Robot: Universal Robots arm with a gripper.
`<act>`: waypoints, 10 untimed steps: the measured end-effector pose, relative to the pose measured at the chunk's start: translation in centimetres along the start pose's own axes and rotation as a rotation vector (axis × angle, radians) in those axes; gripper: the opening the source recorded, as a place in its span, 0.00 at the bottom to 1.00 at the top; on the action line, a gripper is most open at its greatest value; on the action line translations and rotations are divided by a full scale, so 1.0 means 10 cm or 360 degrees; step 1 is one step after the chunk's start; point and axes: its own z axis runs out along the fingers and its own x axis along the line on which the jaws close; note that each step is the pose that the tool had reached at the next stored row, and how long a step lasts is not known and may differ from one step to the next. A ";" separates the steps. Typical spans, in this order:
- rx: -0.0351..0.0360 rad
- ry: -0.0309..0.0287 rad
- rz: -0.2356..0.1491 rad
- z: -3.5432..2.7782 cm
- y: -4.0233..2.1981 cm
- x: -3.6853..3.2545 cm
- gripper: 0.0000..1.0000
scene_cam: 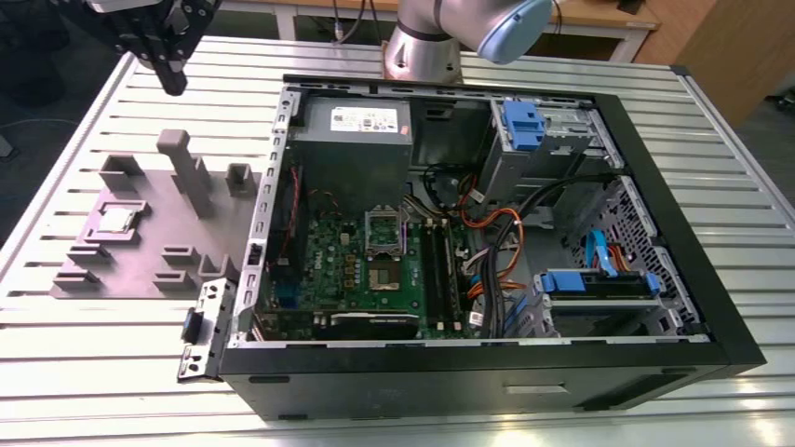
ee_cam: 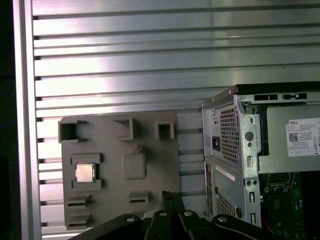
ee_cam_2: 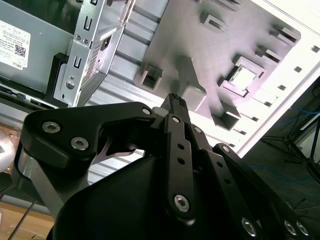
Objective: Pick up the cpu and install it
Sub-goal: 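Reach for the cpu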
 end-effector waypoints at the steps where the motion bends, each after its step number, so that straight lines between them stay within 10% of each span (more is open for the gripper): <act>1: 0.0000 0.00000 0.0000 0.000 0.000 0.002 0.11; 10: 0.0000 0.00000 0.0000 0.000 -0.002 0.026 0.11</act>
